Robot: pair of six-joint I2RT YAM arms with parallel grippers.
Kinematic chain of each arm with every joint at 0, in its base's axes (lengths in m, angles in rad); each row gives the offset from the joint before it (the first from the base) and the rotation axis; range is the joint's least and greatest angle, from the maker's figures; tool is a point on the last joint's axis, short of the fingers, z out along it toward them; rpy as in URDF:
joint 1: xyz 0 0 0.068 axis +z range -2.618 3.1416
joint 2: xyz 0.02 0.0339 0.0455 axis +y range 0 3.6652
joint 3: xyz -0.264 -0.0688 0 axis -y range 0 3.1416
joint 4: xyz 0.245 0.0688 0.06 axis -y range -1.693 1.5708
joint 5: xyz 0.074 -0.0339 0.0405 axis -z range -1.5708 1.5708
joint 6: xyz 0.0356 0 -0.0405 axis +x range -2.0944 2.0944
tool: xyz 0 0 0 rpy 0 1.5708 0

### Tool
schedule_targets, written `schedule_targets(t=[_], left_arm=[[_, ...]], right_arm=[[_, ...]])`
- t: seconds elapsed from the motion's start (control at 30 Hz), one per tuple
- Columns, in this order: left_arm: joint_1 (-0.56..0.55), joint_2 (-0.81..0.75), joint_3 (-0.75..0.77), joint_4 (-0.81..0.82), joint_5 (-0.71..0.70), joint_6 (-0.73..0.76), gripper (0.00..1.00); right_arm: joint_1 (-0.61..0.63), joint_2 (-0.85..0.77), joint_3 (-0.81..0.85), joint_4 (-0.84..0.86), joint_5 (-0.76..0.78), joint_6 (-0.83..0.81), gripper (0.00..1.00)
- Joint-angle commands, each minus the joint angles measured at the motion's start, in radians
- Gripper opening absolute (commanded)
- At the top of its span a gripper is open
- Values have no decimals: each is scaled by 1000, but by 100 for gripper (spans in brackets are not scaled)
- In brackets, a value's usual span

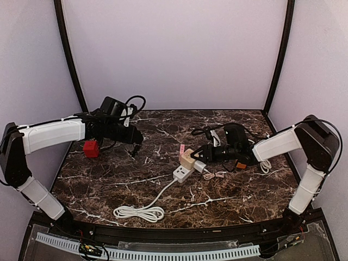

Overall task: Pull the plug off the socket
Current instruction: Remove the plug from the socket, then place the plug at the center of the board.

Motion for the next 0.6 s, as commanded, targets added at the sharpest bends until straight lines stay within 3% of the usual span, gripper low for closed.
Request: schedule_targets(t=[0.0,0.2,0.57], left_arm=[[98,-4,25,-19,14,-26,3],[204,66,24,72,165,-80,5],[338,192,98,111,212,-132,5]], right_arm=[[-4,0,-14,-81,38,-16,49],[-5,5,-19,-57,24,-10,49],[-3,7,-10,-54,16,-10,50]])
